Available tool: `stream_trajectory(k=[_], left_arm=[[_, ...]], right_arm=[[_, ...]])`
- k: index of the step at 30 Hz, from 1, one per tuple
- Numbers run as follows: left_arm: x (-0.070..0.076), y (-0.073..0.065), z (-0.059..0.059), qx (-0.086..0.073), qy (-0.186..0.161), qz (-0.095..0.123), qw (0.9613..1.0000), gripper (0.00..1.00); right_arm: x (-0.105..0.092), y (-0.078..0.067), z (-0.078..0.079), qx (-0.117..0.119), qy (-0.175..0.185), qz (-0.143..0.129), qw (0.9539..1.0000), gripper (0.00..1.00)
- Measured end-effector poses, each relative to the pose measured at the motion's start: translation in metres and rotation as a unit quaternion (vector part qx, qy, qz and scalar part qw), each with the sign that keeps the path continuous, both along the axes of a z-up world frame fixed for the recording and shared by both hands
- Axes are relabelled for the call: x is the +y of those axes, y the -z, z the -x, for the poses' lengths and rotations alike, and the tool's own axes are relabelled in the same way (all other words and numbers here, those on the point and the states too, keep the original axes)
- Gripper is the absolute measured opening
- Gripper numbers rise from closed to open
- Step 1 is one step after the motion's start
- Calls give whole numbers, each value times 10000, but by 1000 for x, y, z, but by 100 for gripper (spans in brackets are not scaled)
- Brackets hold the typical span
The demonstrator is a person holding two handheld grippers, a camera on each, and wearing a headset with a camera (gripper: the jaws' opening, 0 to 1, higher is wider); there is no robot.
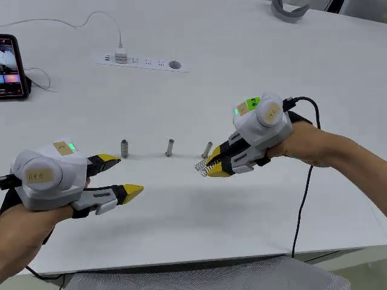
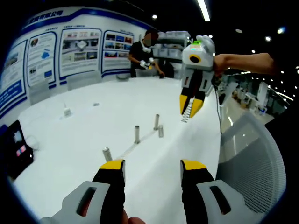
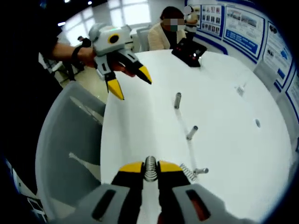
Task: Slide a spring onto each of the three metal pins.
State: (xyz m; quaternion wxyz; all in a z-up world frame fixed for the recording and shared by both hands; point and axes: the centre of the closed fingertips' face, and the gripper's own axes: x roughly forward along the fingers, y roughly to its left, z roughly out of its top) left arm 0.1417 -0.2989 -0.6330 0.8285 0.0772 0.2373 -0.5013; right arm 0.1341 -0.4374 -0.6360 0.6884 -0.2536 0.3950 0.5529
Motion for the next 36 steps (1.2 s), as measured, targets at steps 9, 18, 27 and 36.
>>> stream_trajectory(k=[9,18,27,36], left_arm=[[18,6,-2,83,-282,-76,9995,54],[33,11,-1,152,-437,-121,9989,60],[45,15,0,246,-627,-132,9976,64],[55,22,7,355,-700,-140,9968,66]], right_arm=[[1,7,-14,91,202,103,9997,13],[4,4,-27,32,175,239,9996,13],[4,7,-50,-49,182,331,9993,13],[13,12,-73,-56,142,399,9991,13]])
